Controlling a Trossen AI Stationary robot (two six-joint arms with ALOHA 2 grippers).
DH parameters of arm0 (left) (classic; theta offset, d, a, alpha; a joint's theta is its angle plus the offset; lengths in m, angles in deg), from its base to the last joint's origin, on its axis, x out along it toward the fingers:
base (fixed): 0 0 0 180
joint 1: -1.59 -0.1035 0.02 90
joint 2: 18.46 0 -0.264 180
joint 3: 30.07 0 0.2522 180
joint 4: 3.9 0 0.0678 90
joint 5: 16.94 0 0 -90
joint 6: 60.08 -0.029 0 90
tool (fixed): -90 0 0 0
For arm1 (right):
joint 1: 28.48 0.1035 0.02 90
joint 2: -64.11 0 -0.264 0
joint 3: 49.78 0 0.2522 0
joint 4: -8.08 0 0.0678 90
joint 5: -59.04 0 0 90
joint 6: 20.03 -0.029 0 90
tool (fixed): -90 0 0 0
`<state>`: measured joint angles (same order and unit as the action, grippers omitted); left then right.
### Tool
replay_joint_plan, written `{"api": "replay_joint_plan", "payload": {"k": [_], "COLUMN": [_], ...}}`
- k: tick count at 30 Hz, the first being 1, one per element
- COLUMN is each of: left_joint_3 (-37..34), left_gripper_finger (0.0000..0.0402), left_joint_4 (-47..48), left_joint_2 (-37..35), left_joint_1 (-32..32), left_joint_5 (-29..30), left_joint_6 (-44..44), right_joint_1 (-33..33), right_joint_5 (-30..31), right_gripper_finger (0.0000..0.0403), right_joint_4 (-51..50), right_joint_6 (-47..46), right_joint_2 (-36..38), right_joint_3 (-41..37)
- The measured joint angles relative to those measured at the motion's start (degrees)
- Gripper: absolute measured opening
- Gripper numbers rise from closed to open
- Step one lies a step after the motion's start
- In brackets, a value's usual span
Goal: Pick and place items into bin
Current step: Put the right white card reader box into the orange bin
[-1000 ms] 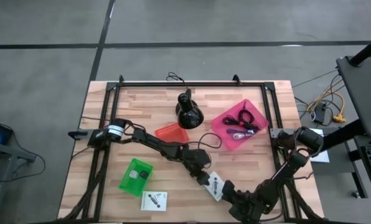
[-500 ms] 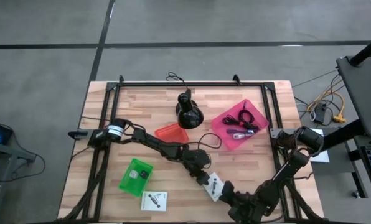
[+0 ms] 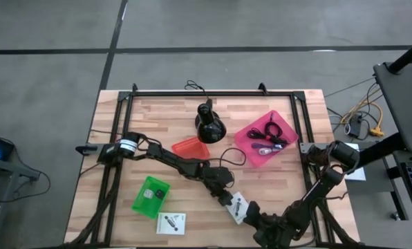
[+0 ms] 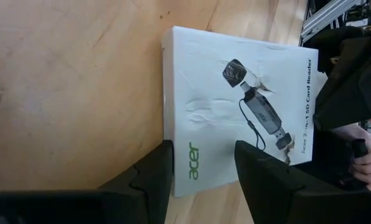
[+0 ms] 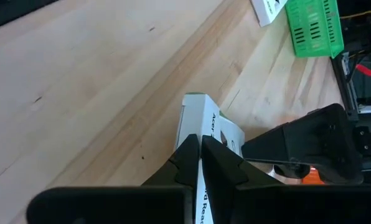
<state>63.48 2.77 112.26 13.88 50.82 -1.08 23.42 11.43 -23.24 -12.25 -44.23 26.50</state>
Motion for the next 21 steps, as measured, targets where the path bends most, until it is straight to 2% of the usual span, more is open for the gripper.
{"api": "replay_joint_plan", "payload": {"k": [4, 9, 14, 21], "left_joint_3": [-0.02, -0.04, -0.04, -0.04], "left_gripper_finger": [0.0154, 0.0154, 0.0154, 0.0154], "left_joint_4": [-0.02, -0.14, -0.28, -0.26], "left_joint_2": [0.00, 0.00, 0.00, 0.00], "left_joint_1": [0.00, 0.00, -0.02, -0.02], "left_joint_5": [-0.02, -0.14, -0.30, -0.35], "left_joint_6": [0.02, 0.11, 0.18, 0.13], "right_joint_1": [0.00, 0.00, -0.19, -0.11], "right_joint_5": [-0.18, -0.47, -4.55, -4.92], "right_gripper_finger": [0.0027, 0.0078, 0.0132, 0.0183], "right_joint_4": [-0.19, -0.37, -0.76, -4.82], "right_joint_6": [0.16, 0.22, 0.27, -3.02], "right_joint_2": [-0.03, -0.04, -0.17, -0.17], "right_joint_3": [-0.02, -0.07, -0.17, 0.17]}}
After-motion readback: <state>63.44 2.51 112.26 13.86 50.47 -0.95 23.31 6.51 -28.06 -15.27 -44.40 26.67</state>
